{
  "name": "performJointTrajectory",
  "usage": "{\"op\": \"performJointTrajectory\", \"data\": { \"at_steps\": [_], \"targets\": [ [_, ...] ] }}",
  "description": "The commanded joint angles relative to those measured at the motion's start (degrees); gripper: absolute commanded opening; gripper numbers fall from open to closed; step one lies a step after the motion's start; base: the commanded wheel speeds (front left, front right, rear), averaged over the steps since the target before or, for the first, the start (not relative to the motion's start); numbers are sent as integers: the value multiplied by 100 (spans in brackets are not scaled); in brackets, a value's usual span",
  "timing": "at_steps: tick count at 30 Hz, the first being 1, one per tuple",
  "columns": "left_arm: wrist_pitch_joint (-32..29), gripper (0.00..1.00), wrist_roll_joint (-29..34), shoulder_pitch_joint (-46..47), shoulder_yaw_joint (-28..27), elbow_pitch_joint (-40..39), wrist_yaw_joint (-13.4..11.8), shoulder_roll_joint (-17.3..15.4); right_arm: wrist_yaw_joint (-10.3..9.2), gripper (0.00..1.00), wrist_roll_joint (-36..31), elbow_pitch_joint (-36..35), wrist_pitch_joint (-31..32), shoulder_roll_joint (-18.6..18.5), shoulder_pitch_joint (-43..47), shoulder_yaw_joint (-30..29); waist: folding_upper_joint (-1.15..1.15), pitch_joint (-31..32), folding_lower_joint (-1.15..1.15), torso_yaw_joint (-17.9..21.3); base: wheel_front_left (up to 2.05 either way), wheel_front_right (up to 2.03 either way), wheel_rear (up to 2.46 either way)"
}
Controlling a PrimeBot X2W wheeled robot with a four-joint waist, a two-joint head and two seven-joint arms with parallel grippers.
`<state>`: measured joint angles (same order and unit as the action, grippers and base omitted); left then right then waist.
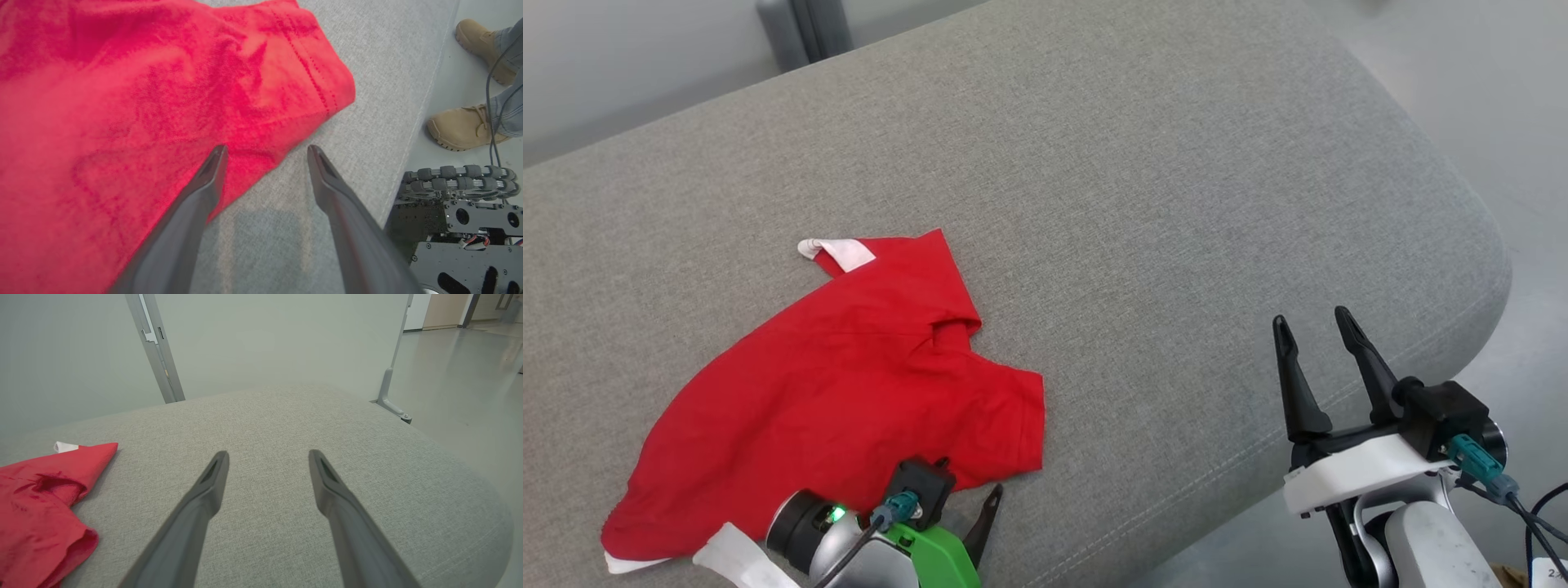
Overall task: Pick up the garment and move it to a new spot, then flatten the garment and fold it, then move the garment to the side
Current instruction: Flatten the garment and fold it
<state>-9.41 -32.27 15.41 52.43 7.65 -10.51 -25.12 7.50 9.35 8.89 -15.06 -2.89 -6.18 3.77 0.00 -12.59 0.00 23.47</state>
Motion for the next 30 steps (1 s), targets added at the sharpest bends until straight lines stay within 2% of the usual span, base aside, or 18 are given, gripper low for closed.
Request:
{"op": "performJointTrajectory", "data": {
  "at_steps": [1,6,8,9,10,11,12,13,14,15,21,24,26,30],
  "targets": [
    [65,100,151,113,53,69,1,-72,-1,100,29,-31,-18,-2,-41,20,0,-39,0,-27,0,0,0],
    [118,100,412,264,263,300,86,-24,-2,100,74,2,-18,-4,-140,80,0,-92,0,-96,0,0,0],
    [143,94,526,348,352,398,157,-44,-2,100,85,14,-18,-4,-159,83,0,-102,0,-119,0,0,0],
    [149,95,516,352,387,446,198,-26,-2,100,87,18,-18,-4,-172,84,0,-104,0,-130,0,0,0],
    [166,89,527,368,408,510,226,-13,-2,100,87,20,-18,-4,-181,81,0,-105,0,-140,0,0,0],
    [202,76,586,410,438,570,247,-19,-2,100,89,24,-18,-4,-186,82,0,-105,0,-147,0,0,0],
    [219,57,583,429,444,627,269,0,-2,100,88,27,-18,-4,-187,81,0,-103,0,-153,0,0,0],
    [263,44,583,446,446,692,287,23,-2,100,86,33,-18,-4,-189,77,0,-96,0,-158,0,0,0],
    [316,17,604,480,441,732,296,37,-2,100,83,37,-18,-4,-188,77,0,-88,0,-162,0,0,0],
    [367,0,590,506,427,764,307,61,-2,100,81,39,-18,-4,-187,82,0,-82,0,-165,0,0,0],
    [417,0,171,448,219,659,432,135,-2,100,72,26,-18,-4,-138,73,0,-35,0,-193,0,0,0],
    [127,0,-573,197,-10,108,676,83,-2,100,48,24,-18,-4,-70,6,0,20,0,-241,0,0,0],
    [-138,0,-990,75,-87,-391,838,-25,-2,100,26,25,-18,-4,-26,-29,0,56,0,-277,0,0,0],
    [-703,0,-1436,-99,-165,-1455,918,-509,-2,100,-1,22,-19,-4,17,-89,0,113,0,-347,0,0,0]
  ]
}}
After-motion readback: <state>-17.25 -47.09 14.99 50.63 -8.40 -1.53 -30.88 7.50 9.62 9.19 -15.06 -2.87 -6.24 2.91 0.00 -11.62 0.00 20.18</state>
